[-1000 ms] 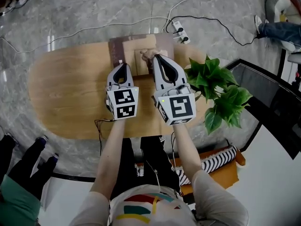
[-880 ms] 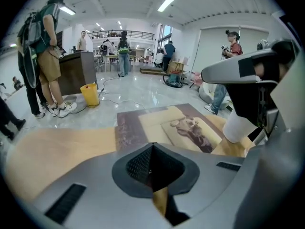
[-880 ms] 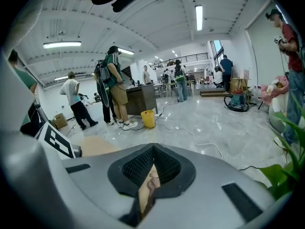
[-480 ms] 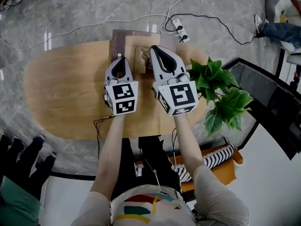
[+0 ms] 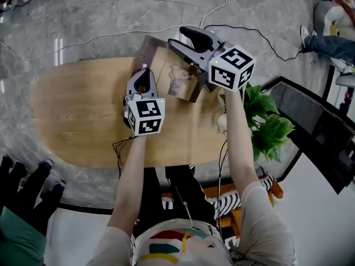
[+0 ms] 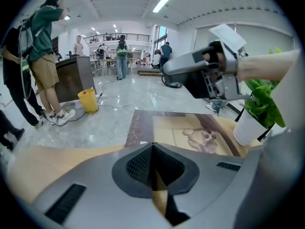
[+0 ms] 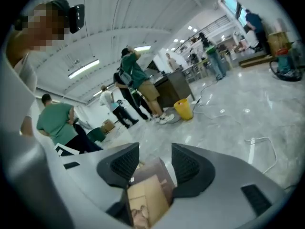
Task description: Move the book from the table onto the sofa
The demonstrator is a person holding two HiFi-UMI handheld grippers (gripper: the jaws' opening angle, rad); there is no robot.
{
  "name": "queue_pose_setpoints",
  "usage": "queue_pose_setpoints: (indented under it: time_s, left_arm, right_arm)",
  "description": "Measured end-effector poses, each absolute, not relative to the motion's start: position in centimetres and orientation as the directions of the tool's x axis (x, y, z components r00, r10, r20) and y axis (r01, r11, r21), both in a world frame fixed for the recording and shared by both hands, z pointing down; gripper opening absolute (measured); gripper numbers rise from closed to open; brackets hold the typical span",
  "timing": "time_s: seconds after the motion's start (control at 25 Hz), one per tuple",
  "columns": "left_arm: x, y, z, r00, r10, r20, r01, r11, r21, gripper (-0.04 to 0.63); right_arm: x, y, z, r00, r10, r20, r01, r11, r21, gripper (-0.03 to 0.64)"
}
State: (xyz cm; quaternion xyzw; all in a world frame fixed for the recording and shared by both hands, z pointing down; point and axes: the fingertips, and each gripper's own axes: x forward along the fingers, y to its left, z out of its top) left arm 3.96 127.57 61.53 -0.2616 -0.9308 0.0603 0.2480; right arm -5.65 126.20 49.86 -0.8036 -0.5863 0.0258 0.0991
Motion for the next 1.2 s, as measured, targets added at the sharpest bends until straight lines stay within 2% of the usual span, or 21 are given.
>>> queue_pose_setpoints:
  time_s: [0.16,0.2,0.36,0.48,0.76,0.84,0.88,0.92,1.2]
  left_arm:
    - [4.0,128.4,60.9,-0.75,0.515,0.415,0.444,0.857,-0.261,0.006]
    - [4.0,128.5,60.9,-0.753,0.512,0.412,0.441,0.859,-0.26,0.006]
    - [4.2,128.6,60.5,-0.773,0.497,0.394,0.422,0.867,-0.265,0.006]
    - [4.1,128.8,60.2,-0.786,0.499,0.366,0.428,0.866,-0.26,0.006]
    - [4.1,128.7,60.3,-0.791,0.509,0.339,0.434,0.858,-0.276,0.006]
    - [4.1,128.7,60.3,-0.783,0.521,0.339,0.444,0.851,-0.282,0.006]
    - [4.2,128.8,60.3,-0.776,0.533,0.338,0.456,0.844,-0.284,0.006]
    - [4.3,129.0,60.2,-0.768,0.544,0.338,0.469,0.837,-0.281,0.006]
    - [5.1,129.1,56.7,-0.768,0.566,0.299,0.507,0.823,-0.254,0.006]
  right_arm:
    - [-6.9,129.9,53.1,0.519,0.773,0.365,0.855,-0.472,-0.216,0.204]
    - [-7.0,130.4,54.3,0.562,0.709,0.426,0.826,-0.508,-0.244,0.226]
    - [-6.2,130.1,58.2,0.713,0.424,0.559,0.686,-0.589,-0.428,0.265]
    - [-4.9,130.0,59.3,0.8,0.294,0.524,0.584,-0.586,-0.562,0.267]
    - [-2.5,130.3,61.8,0.869,0.208,0.45,0.489,-0.505,-0.711,0.265]
    - [-1.7,130.3,61.9,0.895,0.199,0.398,0.443,-0.486,-0.753,0.262]
    - [-1.4,130.3,61.7,0.906,0.198,0.375,0.423,-0.488,-0.764,0.203]
    - [-1.2,130.3,61.5,0.911,0.201,0.36,0.412,-0.487,-0.77,0.172]
    - [-0.4,130.0,58.1,0.92,0.27,0.283,0.383,-0.476,-0.792,0.153]
